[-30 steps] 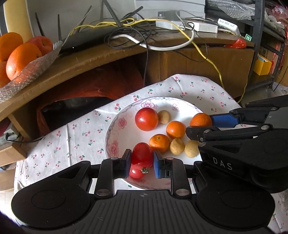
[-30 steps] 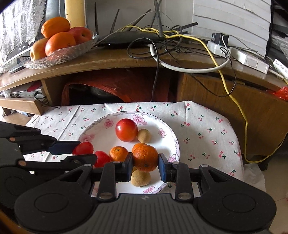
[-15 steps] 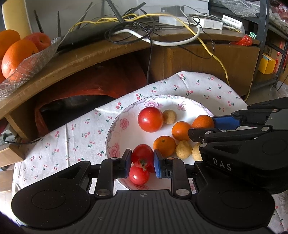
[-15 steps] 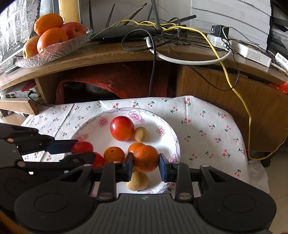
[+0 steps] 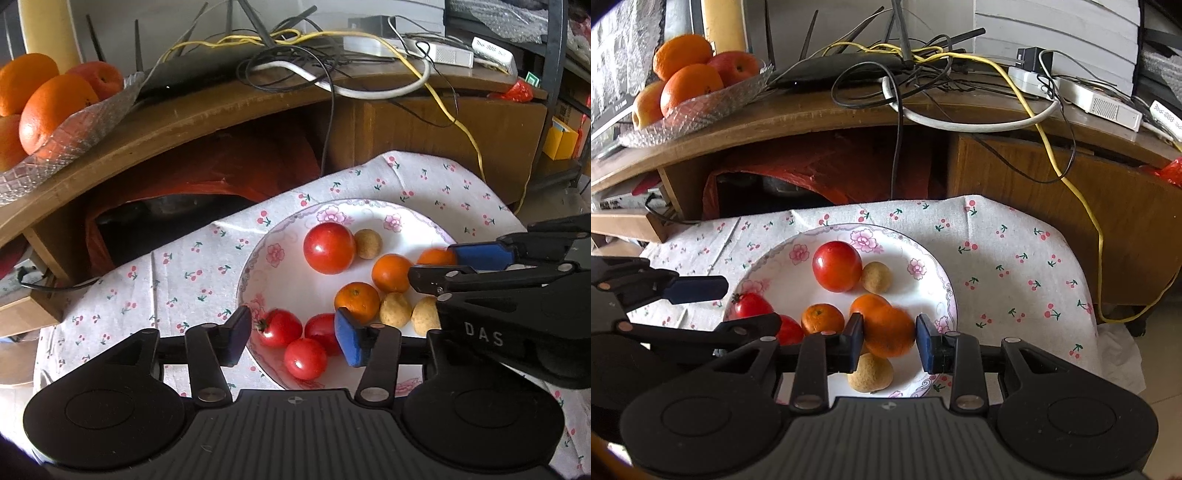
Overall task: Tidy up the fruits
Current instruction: 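Open the left gripper over the bowl while the right gripper releases the orange, then withdraw both open grippers up and away from the bowl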
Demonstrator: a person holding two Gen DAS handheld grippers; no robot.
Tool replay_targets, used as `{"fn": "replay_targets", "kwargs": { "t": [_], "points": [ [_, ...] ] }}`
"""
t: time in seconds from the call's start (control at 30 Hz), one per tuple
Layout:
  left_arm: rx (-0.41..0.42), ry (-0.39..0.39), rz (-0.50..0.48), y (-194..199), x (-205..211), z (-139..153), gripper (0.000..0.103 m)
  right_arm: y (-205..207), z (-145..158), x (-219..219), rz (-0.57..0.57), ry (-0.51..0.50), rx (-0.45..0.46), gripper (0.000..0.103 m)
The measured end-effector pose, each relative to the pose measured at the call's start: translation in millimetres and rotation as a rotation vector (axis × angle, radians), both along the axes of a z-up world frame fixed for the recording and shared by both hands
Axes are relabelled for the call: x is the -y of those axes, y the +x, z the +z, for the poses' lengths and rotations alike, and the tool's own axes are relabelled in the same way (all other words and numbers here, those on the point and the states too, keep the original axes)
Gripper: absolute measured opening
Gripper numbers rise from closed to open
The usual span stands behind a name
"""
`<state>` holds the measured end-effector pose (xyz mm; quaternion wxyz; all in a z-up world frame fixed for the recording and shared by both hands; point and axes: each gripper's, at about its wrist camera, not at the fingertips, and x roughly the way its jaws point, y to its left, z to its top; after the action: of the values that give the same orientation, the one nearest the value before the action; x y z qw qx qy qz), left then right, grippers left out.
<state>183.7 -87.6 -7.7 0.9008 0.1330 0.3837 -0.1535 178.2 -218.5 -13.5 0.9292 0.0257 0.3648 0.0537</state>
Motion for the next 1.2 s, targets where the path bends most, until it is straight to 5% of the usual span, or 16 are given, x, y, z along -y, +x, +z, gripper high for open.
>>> {"fn": "replay_targets", "kwargs": {
  "t": [0.43,0.93,1.2],
  "points": [
    [0.018,-0.041,0.029,-0.6,-7.2,10.7,0.068,-5.3,11.7,7.2,-0.019,0.056,0.018,0.036],
    [0.041,-0.012,0.062,-20.3,-11.0,16.6,0.087,-32.0,18.9,9.7,-0.041,0.039,0.041,0.039],
    [0.063,-0.060,0.077,-45.4,-22.1,25.7,0.099,-61.0,24.8,9.8,-0.051,0.031,0.054,0.045]
  ]
}}
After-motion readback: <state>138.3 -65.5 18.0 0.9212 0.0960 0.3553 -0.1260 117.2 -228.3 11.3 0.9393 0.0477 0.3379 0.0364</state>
